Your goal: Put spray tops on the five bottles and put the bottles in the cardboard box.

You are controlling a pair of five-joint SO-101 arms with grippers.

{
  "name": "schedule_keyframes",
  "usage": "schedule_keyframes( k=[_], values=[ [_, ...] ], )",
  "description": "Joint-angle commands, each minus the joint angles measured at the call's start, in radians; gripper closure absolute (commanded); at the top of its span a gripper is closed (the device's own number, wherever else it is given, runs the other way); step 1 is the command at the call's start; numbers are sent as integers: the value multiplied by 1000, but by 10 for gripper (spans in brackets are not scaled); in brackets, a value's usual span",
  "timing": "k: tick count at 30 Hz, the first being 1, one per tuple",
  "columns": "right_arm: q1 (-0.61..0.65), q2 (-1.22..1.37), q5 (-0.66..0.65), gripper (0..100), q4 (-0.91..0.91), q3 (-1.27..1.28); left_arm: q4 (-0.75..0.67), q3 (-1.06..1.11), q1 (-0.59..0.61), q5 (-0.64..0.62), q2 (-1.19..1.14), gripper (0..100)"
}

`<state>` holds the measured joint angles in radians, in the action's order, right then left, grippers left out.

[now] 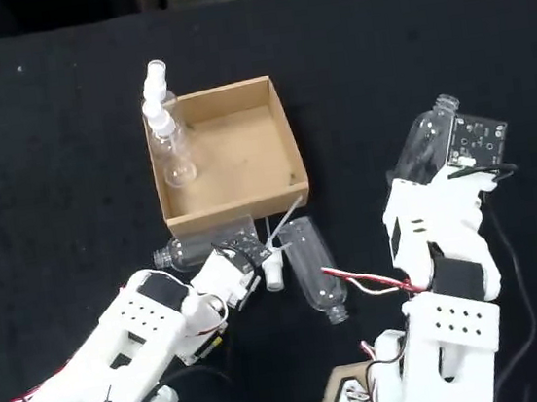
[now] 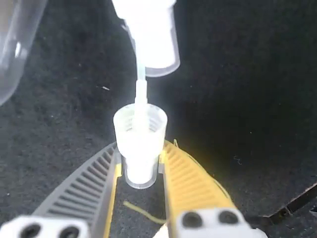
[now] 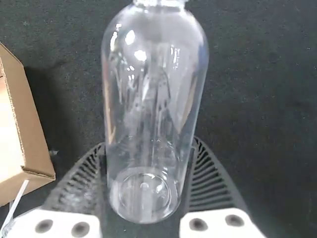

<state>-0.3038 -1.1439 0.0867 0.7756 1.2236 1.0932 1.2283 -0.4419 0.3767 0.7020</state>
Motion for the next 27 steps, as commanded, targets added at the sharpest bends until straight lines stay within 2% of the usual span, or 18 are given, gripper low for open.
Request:
schedule_keyframes(
  k=[1, 4, 7, 9, 12, 17, 23, 25, 27],
  values=[
    [-23, -28, 11, 988, -32, -10, 89, -82, 5, -2, 26, 971],
    [-23, -25, 11, 988, -32, -10, 224, -177, 7, 68, 26, 971],
    [-23, -24, 12, 988, -32, -8, 396, -285, 62, 244, 26, 971],
    [-23, -24, 15, 988, -32, -7, 502, -357, 148, 373, 26, 971],
    [-23, -28, 15, 988, -34, 1, 606, -447, 338, 562, 26, 971],
    [9, -28, 9, 988, -68, 25, 615, -545, 745, 887, 15, 970],
    [14, -28, 9, 988, -81, 38, 614, -578, 1159, 1255, 14, 970],
    [14, -28, 11, 988, -81, 38, 595, -575, 1265, 1344, 14, 970],
    [14, -28, 11, 988, -81, 38, 517, -558, 1342, 1364, 12, 970]
  ],
)
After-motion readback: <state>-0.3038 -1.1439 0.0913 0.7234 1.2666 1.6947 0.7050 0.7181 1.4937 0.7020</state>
